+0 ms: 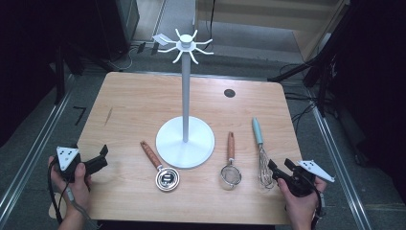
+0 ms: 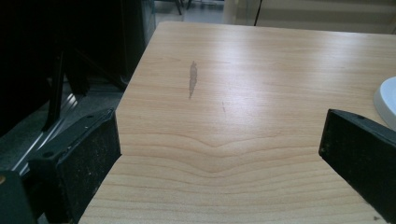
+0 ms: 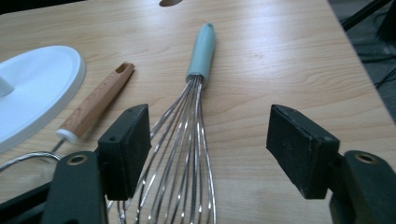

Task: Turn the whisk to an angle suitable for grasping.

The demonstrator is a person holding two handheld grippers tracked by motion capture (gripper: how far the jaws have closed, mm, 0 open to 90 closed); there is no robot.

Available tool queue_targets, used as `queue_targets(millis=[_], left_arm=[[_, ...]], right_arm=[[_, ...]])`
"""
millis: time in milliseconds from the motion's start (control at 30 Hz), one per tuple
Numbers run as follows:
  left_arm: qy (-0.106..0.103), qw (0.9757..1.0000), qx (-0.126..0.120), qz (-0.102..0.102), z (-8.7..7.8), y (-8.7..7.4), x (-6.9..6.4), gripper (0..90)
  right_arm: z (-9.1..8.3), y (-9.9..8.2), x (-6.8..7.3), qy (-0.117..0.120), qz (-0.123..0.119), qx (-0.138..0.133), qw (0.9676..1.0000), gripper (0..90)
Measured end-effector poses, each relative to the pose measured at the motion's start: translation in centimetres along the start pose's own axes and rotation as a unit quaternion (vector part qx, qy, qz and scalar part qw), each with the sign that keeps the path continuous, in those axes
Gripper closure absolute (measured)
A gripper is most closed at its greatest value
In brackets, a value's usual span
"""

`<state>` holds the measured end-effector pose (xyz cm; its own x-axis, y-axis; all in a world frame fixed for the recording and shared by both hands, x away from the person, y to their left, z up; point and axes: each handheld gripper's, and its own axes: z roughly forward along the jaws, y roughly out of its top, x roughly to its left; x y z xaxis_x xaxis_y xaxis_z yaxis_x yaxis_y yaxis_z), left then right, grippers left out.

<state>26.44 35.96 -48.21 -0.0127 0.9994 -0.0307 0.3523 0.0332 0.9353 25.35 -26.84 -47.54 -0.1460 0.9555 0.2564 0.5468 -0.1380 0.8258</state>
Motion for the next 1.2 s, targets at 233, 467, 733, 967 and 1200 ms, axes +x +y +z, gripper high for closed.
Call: queue_targets(millis=[233, 467, 733, 967, 1200], left_arm=[[0.027, 0.9995, 0.008, 0.014, 0.5, 0.2, -0.4, 0.0], [0.014, 0.9999, 0.000, 0.008, 0.2, 0.1, -0.2, 0.0], [-0.001, 0.9998, 0.002, 0.021, 0.2, 0.1, -0.4, 0.0], [-0.008, 0.9999, 0.003, 0.013, 0.3, 0.1, -0.2, 0.0], [-0.007, 0.9999, 0.006, 0.014, 0.3, 0.1, -0.2, 0.0]], right_arm=[[0.3, 2.1, 0.3, 0.009, -0.020, 0.036, 0.9991, 38.6], [1.6, 5.2, 0.9, 0.006, -0.029, 0.092, 0.9953, 46.5], [4.2, 8.1, 1.5, -0.002, -0.023, 0.153, 0.9880, 55.9], [7.2, 9.1, 0.6, 0.010, -0.006, 0.200, 0.9797, 59.3], [9.7, 9.2, 0.2, 0.015, 0.002, 0.233, 0.9723, 59.4]])
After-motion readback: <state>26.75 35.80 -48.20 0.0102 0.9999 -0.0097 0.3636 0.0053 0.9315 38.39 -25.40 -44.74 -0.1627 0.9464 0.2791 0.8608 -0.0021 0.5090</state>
